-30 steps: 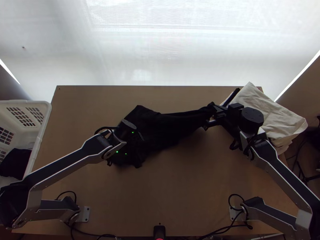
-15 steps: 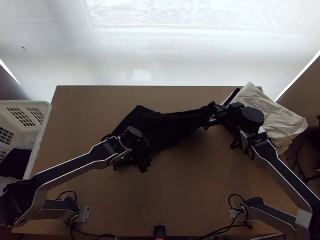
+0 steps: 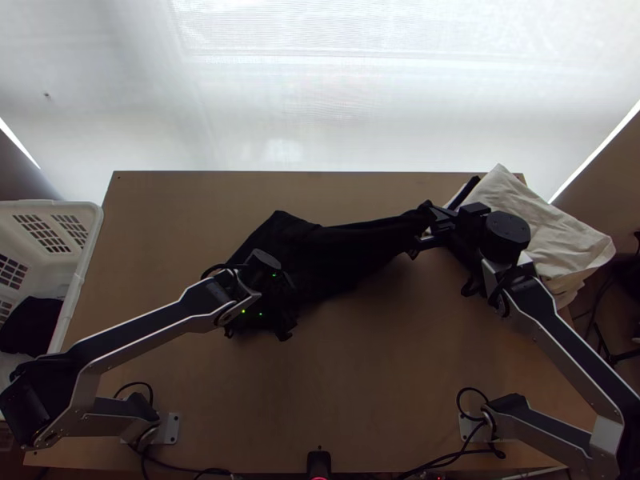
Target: Fold the t-shirt
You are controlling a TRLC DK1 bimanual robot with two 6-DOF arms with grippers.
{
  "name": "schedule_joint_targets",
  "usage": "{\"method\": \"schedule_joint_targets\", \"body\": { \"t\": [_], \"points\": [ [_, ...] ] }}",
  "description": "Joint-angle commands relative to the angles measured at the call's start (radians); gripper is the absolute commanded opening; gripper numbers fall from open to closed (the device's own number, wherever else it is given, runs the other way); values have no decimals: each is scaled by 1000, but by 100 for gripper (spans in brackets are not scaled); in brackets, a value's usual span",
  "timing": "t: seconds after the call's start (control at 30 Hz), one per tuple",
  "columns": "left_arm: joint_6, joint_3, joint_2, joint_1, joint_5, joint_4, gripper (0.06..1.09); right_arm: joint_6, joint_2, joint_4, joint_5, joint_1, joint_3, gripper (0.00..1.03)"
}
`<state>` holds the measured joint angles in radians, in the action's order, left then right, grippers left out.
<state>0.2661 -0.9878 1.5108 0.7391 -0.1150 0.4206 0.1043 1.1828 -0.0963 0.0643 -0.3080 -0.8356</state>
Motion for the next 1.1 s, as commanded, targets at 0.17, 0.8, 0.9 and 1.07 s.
{"method": "schedule_joint_targets", "body": {
  "t": [0.17,0.8,0.9,1.07],
  "points": [
    [25,6,9,-24,2,14,94,0,14,-5,-1,3,-3,5],
    [-42,-25,57,-21,-8,-71,59,-2,32,-11,-1,3,-5,5],
    [-59,-22,65,-26,-8,-128,10,-2,31,-11,-1,3,-2,5],
    [-36,-23,92,-26,-9,-109,9,-2,23,-10,0,6,-5,5]
  ]
}}
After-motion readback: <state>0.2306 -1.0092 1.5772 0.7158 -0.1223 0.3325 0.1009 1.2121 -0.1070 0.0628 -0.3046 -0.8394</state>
